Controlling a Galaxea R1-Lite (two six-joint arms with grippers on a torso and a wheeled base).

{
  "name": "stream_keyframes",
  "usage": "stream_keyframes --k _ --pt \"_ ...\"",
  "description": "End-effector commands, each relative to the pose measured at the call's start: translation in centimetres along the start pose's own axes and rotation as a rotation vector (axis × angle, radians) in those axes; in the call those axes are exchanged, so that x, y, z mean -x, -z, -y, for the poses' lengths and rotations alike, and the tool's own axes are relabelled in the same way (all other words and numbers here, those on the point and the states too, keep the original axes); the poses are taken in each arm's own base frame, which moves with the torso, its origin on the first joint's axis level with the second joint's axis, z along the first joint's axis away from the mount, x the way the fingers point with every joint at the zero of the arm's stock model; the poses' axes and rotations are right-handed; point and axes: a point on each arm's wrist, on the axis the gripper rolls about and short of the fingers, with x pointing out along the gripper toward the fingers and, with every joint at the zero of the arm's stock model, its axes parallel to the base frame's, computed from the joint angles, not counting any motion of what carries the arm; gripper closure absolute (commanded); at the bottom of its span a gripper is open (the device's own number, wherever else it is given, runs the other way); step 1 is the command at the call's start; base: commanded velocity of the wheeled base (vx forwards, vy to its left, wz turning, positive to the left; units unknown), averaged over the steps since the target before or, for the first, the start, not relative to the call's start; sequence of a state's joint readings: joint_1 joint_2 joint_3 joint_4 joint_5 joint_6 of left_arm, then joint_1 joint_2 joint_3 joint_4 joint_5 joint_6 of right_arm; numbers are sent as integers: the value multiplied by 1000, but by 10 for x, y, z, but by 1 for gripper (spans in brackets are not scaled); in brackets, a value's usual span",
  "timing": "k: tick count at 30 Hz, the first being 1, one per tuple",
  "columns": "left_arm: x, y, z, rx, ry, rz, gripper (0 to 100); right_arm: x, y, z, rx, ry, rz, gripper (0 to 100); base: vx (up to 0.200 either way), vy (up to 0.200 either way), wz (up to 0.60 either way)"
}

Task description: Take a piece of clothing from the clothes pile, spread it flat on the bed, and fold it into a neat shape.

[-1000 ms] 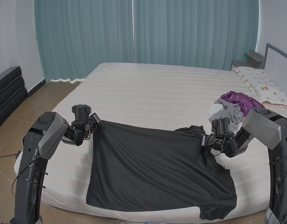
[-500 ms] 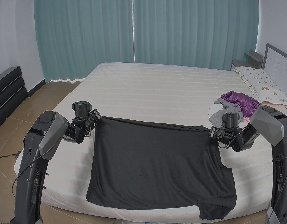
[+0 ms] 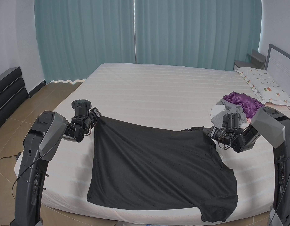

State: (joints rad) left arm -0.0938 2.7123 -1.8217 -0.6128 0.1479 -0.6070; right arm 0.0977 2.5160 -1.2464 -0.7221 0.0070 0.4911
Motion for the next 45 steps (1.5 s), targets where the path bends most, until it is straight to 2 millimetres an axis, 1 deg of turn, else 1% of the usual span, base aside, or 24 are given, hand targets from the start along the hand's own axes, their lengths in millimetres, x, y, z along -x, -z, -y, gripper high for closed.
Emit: stream_keyframes --k 1,3,7,8,10,13,14,16,17,19,21,22,25,26,31,33,35,37,38,43,44,45 --pt "0 -1 -2 1 -3 0 100 -6 -6 -2 -44 -10 15 0 0 0 0" --pt "-1 -5 -6 -2 -13 5 100 -12 -10 -2 -104 -3 -2 0 0 0 0" --pt "-1 -11 -16 -41 -33 13 100 -21 -9 -4 -174 -12 -50 0 0 0 0" --pt "-1 -11 -16 -42 -33 13 100 -21 -9 -5 -174 -12 -50 0 0 0 0" --pt "-1 -16 -23 -40 -49 15 100 -33 -5 -6 -177 -4 -73 0 0 0 0" --pt "0 -14 -30 -41 -66 4 100 -42 -6 -13 -175 -11 -81 0 0 0 0" --pt "0 -8 -35 -43 -78 -13 100 -47 -5 -19 -172 -19 -87 0 0 0 0" --pt "2 -3 -38 -42 -90 -31 100 -55 0 -23 -166 -21 -101 0 0 0 0" --pt "2 -3 -38 -42 -90 -31 100 -55 0 -23 -166 -21 -101 0 0 0 0" --pt "4 5 -40 -42 -96 -50 100 -66 4 -28 -168 -22 -114 0 0 0 0" --pt "4 5 -40 -40 -96 -50 100 -66 4 -28 -170 -22 -114 0 0 0 0" --pt "4 7 -40 -37 -93 -48 100 -73 9 -32 -200 -17 -131 0 0 0 0" --pt "4 8 -41 -36 -95 -51 100 -82 14 -34 -211 -11 -128 0 0 0 0" --pt "4 9 -42 -36 -96 -53 100 -85 15 -34 -212 -10 -125 100 0 0 0" --pt "5 11 -42 -36 -99 -61 100 -87 10 -34 -230 4 -115 100 0 0 0" --pt "5 11 -42 -37 -100 -62 100 -87 -4 -37 -288 7 -66 100 0 0 0" --pt "5 11 -42 -36 -99 -61 100 -85 -12 -38 -321 1 -47 100 0 0 0" --pt "5 12 -42 -37 -99 -63 100 -84 -15 -37 -334 -1 -42 100 0 0 0" --pt "5 11 -41 -37 -97 -60 100 -83 -23 -37 -346 -8 -14 100 0 0 0" --pt "4 8 -38 -39 -90 -49 100 -81 -40 -28 -365 15 73 100 0 0 0" --pt "4 8 -38 -39 -90 -49 100 -81 -40 -28 -365 15 73 100 0 0 0" --pt "4 6 -36 -38 -83 -40 100 -80 -46 -24 -372 14 119 100 0 0 0"
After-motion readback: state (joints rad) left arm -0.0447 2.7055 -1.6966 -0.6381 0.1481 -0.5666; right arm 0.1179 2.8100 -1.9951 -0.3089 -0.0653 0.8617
